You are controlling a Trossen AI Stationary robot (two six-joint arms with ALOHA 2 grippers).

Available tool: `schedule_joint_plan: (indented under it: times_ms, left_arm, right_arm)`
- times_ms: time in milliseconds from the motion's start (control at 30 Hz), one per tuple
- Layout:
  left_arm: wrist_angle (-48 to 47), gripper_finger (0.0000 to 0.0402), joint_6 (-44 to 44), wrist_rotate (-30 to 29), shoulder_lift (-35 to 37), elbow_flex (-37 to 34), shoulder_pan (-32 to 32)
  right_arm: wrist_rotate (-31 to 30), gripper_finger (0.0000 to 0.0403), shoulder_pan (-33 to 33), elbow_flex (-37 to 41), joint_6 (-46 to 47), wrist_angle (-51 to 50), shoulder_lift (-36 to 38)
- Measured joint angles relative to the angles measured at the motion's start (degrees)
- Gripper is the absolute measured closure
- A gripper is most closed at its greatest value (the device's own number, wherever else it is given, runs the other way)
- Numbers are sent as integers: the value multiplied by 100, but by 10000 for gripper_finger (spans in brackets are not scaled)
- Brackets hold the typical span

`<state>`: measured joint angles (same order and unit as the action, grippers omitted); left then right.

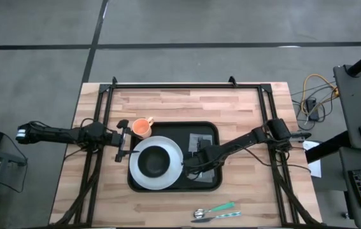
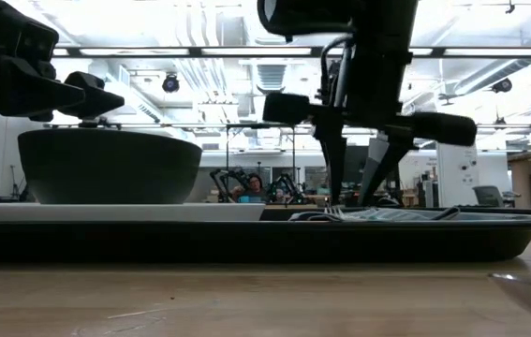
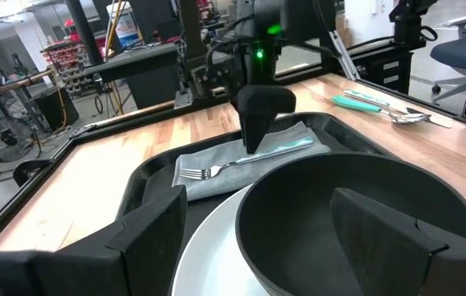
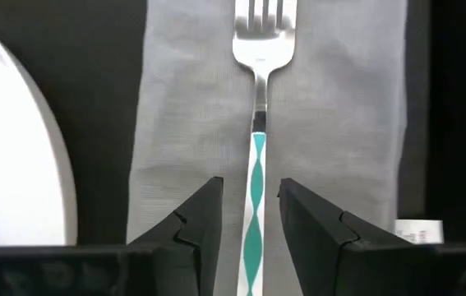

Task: Set up tray
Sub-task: Put the blue spoon on the left side of the blue patterned fork of the gray napkin

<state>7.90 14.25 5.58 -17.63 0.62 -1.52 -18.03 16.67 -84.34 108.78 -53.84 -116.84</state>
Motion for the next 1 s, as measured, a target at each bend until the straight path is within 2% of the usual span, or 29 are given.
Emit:
schedule_joint_plan:
  times_ms: [133, 367, 700, 1000]
  left_arm:
    - [-2, 122, -1, 0, 0, 0, 0]
    - [0, 122, 0, 1, 0, 0, 0]
    - [0, 122, 1, 1, 0, 0, -4]
    - [-1, 122, 0, 2, 0, 0, -3]
  right_arm:
    - [-36, 291, -20, -109, -385, -144, 114]
    - [-314, 302, -24, -356, -1660, -130, 153]
    - [-287, 319, 20, -877, -3517, 6, 157]
    - [-97, 312, 269, -1435, -5436, 60, 160]
